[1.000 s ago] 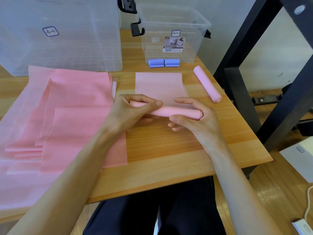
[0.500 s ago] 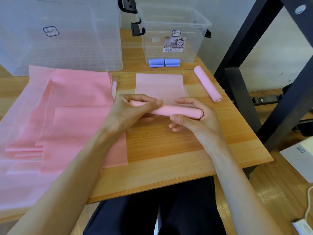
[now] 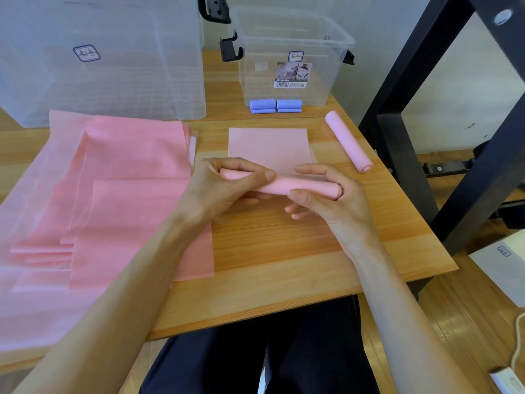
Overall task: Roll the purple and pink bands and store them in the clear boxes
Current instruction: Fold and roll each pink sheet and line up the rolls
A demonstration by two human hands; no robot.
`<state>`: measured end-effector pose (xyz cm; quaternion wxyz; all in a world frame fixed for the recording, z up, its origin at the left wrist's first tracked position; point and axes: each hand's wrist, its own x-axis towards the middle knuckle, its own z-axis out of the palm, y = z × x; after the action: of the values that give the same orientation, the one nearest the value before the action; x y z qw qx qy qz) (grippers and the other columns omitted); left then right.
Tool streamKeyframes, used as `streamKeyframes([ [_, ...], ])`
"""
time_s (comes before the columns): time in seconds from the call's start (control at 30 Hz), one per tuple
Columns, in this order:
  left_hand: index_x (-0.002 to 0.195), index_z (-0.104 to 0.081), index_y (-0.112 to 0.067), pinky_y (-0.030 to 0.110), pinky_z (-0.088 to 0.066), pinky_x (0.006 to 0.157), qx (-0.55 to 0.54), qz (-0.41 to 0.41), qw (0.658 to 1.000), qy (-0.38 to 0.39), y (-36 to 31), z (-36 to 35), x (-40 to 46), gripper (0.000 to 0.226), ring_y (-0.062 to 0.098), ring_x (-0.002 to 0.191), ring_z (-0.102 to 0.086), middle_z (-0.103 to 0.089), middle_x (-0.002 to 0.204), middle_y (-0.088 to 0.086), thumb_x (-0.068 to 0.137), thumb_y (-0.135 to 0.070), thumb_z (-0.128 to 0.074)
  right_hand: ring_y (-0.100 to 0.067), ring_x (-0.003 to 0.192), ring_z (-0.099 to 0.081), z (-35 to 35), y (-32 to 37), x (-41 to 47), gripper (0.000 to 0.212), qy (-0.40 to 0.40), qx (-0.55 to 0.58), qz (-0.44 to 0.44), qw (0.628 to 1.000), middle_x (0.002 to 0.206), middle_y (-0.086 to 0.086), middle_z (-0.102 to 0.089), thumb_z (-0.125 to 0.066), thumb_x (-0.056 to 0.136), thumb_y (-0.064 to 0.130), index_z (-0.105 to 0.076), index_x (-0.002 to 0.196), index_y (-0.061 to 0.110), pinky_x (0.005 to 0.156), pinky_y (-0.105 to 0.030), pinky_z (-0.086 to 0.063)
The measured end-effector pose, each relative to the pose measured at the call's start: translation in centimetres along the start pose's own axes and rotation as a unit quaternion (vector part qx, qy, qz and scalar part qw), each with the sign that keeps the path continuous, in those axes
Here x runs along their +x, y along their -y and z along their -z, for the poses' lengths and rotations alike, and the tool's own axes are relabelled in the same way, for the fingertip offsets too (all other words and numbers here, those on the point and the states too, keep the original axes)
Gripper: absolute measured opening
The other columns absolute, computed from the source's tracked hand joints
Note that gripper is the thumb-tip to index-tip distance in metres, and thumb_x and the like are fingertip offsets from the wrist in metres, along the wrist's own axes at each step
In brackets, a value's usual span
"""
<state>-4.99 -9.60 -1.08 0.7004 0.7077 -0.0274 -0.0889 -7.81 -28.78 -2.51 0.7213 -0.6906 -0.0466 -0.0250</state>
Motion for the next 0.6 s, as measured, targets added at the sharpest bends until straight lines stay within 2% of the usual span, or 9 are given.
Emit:
streamKeyframes([
  [0.07, 0.088, -0.076, -0.013, 0.023, -0.061, 0.068, -0.008, 0.016, 1.0, 0.002, 0.01, 0.03, -0.01, 0.019, 0.013, 0.073, -0.074, -0.077, 0.081, 0.007, 0.074, -0.025, -0.078, -0.03, 0.068, -0.074, 0.02, -0.13, 0.05, 0.032, 0.003, -0.01, 0.01, 1.0, 0.089, -0.014, -0.076, -0.078, 0.076, 0.005, -0.069, 0.107, 0.002, 0.059, -0.03, -0.061],
  [0.17, 0.088, -0.078, -0.014, 0.019, -0.058, 0.074, 0.015, -0.022, 1.0, -0.004, 0.02, 0.16, 0.05, 0.024, 0.01, 0.078, -0.072, -0.077, 0.085, 0.002, 0.069, -0.029, -0.08, -0.03, 0.065, -0.073, 0.08, -0.17, 0.04, 0.022, -0.001, -0.017, 0.011, 1.0, 0.084, -0.013, -0.075, -0.076, 0.08, 0.011, -0.072, 0.1, 0.002, 0.057, -0.03, -0.06],
  [0.3, 0.085, -0.078, -0.018, 0.015, -0.054, 0.073, 0.038, -0.052, 0.998, 0.006, -0.02, 0.1, -0.06, 0.023, 0.005, 0.077, -0.068, -0.077, 0.083, -0.003, 0.065, -0.028, -0.08, -0.03, 0.063, -0.072, 0.09, -0.07, 0.01, 0.024, -0.006, -0.02, 0.0, 1.0, 0.082, -0.014, -0.075, -0.074, 0.081, 0.02, -0.072, 0.097, 0.002, 0.056, -0.031, -0.06],
  [0.47, 0.084, -0.078, -0.014, 0.018, -0.057, 0.066, 0.009, -0.015, 1.0, -0.011, 0.17, 0.11, 0.21, 0.02, 0.009, 0.071, -0.07, -0.076, 0.078, -0.001, 0.07, -0.027, -0.079, -0.029, 0.067, -0.074, -0.1, -0.06, 0.03, 0.041, -0.006, -0.009, 0.009, 1.0, 0.089, -0.013, -0.076, -0.08, 0.072, 0.01, -0.066, 0.11, 0.004, 0.058, -0.031, -0.061],
  [0.6, 0.085, -0.079, -0.017, 0.018, -0.057, 0.073, 0.014, -0.01, 1.0, -0.006, 0.21, 0.23, 0.23, 0.023, 0.009, 0.078, -0.07, -0.077, 0.084, 0.0, 0.066, -0.032, -0.08, -0.028, 0.067, -0.074, 0.01, -0.25, 0.03, 0.028, -0.008, -0.008, 0.019, 1.0, 0.086, -0.014, -0.075, -0.077, 0.078, 0.001, -0.069, 0.104, -0.003, 0.059, -0.03, -0.061],
])
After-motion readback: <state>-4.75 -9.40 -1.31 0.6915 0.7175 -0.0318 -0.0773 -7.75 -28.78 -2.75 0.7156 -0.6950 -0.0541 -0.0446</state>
